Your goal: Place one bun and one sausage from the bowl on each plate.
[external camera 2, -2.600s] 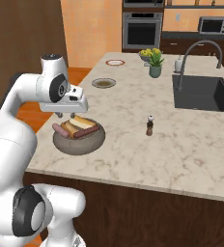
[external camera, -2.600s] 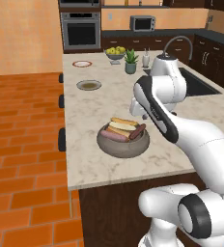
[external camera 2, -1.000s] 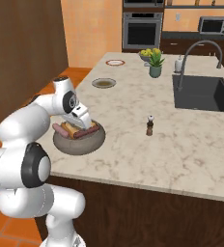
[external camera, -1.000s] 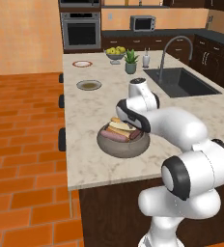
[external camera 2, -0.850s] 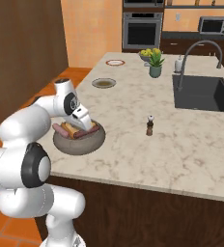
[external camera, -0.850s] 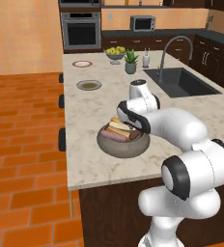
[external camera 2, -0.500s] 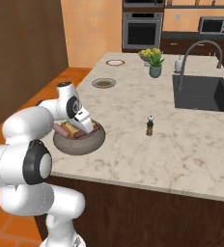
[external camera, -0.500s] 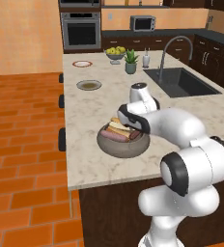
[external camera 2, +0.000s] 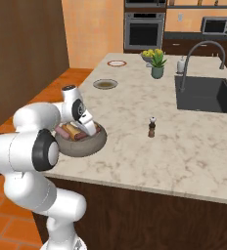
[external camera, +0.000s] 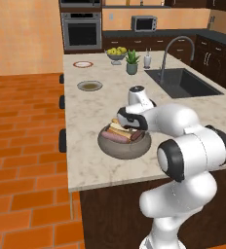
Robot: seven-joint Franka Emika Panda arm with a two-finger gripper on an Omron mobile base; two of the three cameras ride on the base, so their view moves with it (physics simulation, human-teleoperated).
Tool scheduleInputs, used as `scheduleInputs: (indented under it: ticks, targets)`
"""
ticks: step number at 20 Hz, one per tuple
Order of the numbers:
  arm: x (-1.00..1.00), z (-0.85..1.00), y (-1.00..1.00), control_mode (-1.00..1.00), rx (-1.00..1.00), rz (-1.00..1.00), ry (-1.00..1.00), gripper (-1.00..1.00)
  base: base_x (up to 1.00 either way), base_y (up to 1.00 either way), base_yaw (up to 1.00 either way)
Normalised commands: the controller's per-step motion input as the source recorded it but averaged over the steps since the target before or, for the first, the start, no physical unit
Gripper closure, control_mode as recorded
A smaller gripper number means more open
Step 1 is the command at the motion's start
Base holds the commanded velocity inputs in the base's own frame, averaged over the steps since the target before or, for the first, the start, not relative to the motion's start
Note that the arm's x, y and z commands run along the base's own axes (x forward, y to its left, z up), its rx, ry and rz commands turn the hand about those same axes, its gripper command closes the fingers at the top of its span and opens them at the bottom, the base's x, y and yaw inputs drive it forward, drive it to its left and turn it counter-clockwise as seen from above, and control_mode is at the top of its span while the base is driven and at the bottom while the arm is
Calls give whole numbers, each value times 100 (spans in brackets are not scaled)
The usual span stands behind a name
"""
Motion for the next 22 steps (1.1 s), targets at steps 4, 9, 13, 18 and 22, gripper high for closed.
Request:
scheduleInputs:
  ticks: [4,9,13,18,22]
  targets:
    - [3,-35,0,-100,0,-5,0,-100,0,0,0]
    - [0,-31,0,-100,0,-4,0,100,0,0,0]
    - [0,-2,0,-100,0,-3,0,100,0,0,0]
    - [-6,6,0,-100,0,-4,0,100,0,0,0]
    - [-63,89,-13,-100,12,-3,-19,100,0,0,0]
